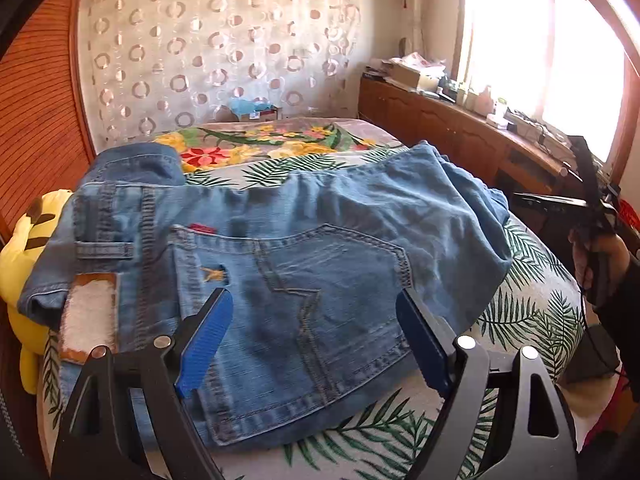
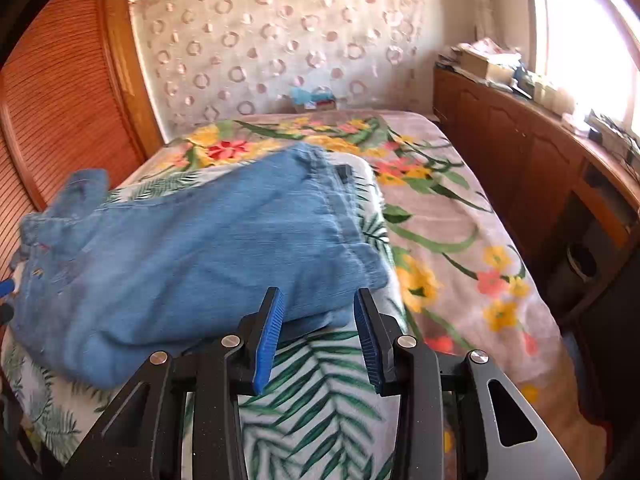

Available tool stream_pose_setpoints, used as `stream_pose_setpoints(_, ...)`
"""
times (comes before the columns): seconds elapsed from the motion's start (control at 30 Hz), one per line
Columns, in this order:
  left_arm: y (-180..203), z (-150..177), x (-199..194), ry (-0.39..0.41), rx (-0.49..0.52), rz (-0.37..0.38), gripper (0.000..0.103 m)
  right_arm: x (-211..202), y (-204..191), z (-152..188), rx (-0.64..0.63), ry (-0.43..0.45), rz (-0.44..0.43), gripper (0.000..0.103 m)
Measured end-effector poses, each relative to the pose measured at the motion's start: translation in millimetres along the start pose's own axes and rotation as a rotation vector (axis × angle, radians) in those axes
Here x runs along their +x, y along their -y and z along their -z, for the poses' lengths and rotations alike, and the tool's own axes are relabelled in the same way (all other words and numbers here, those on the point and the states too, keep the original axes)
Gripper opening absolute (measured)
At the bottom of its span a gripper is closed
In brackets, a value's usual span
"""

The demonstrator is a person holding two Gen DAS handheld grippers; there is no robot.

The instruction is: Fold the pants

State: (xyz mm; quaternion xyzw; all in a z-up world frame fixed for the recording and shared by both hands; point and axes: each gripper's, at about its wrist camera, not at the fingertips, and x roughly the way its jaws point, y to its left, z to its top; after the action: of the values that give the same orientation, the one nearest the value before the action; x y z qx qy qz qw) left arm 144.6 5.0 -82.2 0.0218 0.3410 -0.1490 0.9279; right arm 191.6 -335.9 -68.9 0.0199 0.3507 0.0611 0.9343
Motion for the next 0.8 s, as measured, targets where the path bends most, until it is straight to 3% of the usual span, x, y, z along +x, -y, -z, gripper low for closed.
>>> stream_pose_setpoints(0.33,19.6,-5.0,2.8,-0.003,0.028,0.022,0.084,27.9,-2.4,-22.2,0.084,-0.068,0.027,0.038)
stream_pose_setpoints(0.73,24.8,-0.7,5.3,-0.008,0.042,0.023,0.084,34.8,-0.1,-26.5,0.044,-0.078,0.046,0.037)
stream_pose_setpoints(0.77,24.7,0.0,5.4,-0.009,0.042,0.023,0.084,34.7,0.8,-25.3,0.041,-0.075,0.045,0.033)
stream_pose_setpoints(0.8,24.5,0.6,5.7,-0.01,0.041,0.023,0.084,35.6,0.7,-25.6,0.037,-0.075,0.05,0.02)
